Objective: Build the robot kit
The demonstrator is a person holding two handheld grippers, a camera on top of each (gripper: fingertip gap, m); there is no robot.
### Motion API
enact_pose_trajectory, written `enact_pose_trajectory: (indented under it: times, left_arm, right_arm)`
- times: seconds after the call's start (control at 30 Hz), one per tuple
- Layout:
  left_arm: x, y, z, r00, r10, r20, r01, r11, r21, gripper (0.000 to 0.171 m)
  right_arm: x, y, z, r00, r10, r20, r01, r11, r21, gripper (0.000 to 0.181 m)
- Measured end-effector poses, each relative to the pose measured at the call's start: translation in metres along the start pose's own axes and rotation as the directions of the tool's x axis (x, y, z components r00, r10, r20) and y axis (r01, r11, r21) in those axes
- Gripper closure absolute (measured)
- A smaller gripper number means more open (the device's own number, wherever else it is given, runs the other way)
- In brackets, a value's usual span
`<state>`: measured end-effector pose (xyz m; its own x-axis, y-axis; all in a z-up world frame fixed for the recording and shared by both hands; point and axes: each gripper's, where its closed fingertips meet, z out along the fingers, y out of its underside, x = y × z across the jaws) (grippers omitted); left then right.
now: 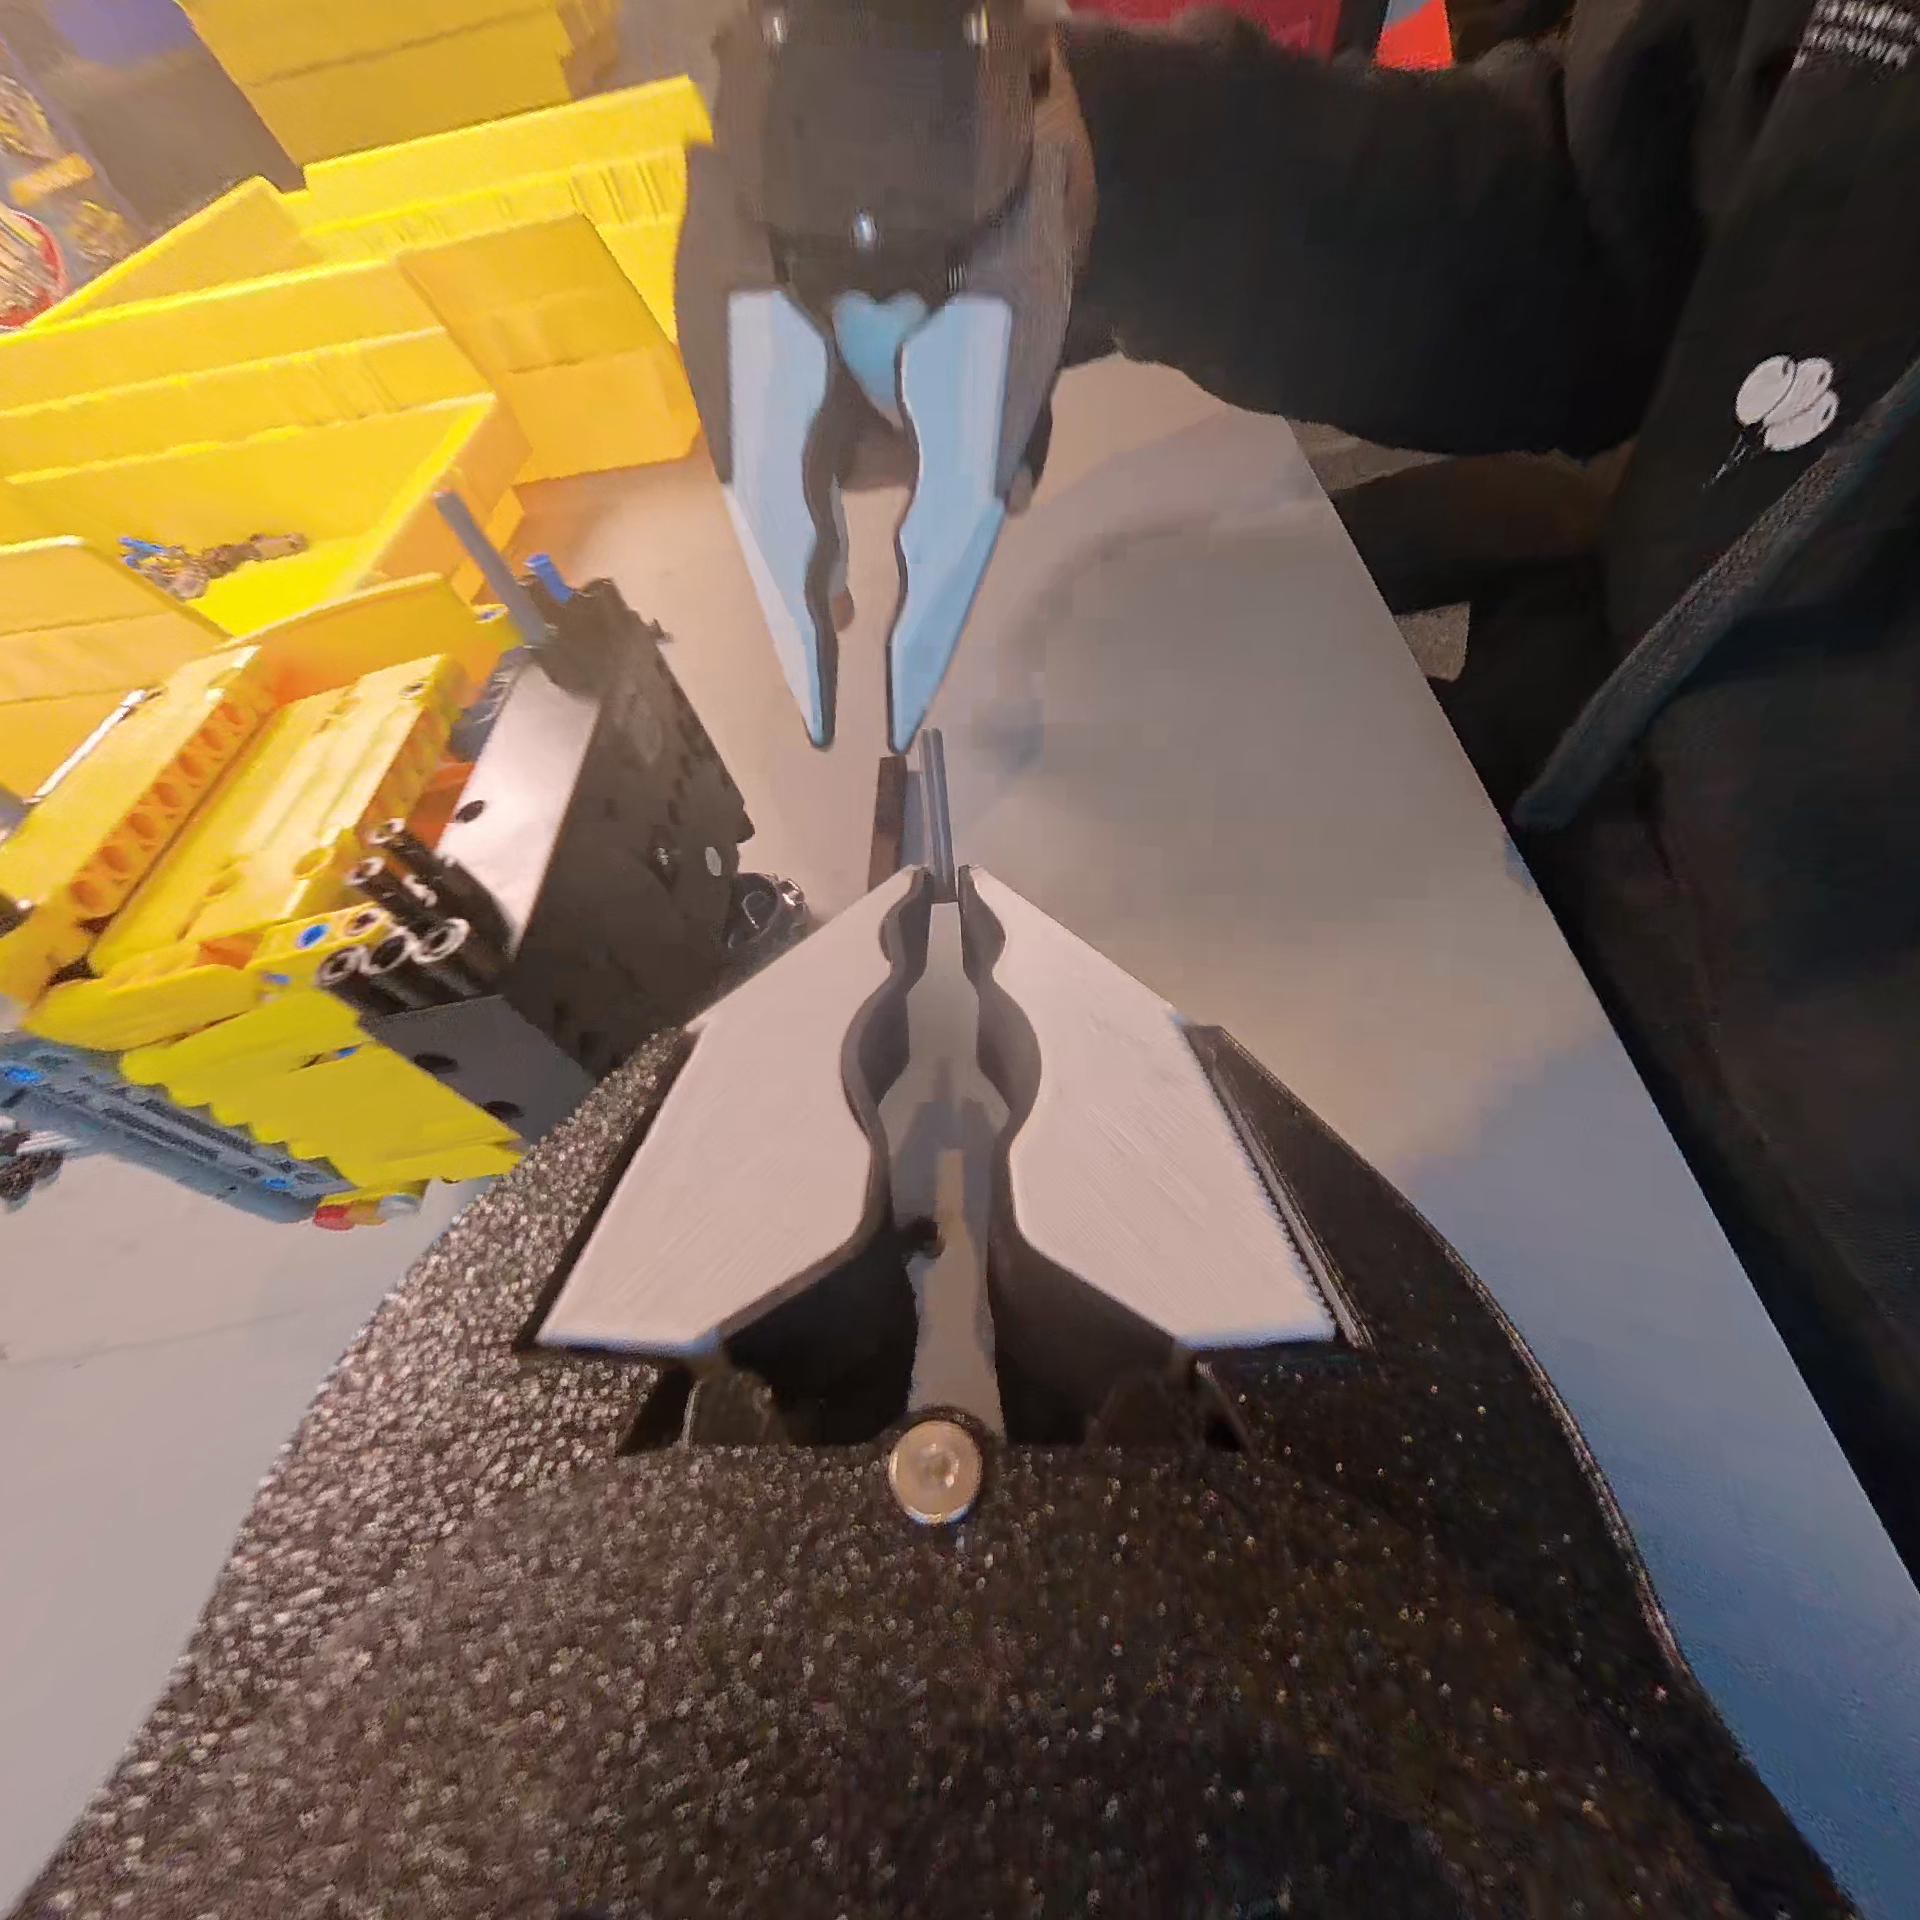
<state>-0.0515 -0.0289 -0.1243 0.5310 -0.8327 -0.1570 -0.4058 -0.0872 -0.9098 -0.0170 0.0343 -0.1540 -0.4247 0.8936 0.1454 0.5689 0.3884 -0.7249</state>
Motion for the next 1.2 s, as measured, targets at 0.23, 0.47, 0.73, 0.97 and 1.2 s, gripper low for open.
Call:
enact_pose_trajectory:
  times: [0.23,0.47,0.73,0.97,1.2]
  left_arm:
    - [-0.005,0.002,-0.004,1.000,-0.017,0.017,0.017,1.000,0.007,0.169]
    - [-0.010,0.003,-0.006,0.998,-0.049,0.035,0.049,0.999,0.005,0.169]
    - [-0.018,-0.011,-0.007,0.975,-0.217,0.044,0.213,0.974,0.080,0.169]
    - [-0.017,-0.026,0.002,0.878,-0.477,-0.044,0.474,0.851,0.227,0.169]
    - [-0.020,-0.034,0.002,0.824,-0.560,-0.085,0.556,0.772,0.307,0.169]
  right_arm:
    - [-0.005,0.013,0.035,0.996,-0.038,0.079,0.046,0.994,-0.100,0.164]
    - [-0.012,-0.001,0.025,0.992,-0.079,0.099,0.078,0.997,0.017,0.174]
    - [0.003,-0.034,-0.020,0.987,-0.004,-0.159,0.050,0.957,0.285,0.174]
    - [0.008,-0.052,-0.034,0.933,0.003,-0.360,0.131,0.929,0.347,0.173]
    - [0.005,-0.056,-0.032,0.891,-0.075,-0.447,0.232,0.923,0.307,0.173]
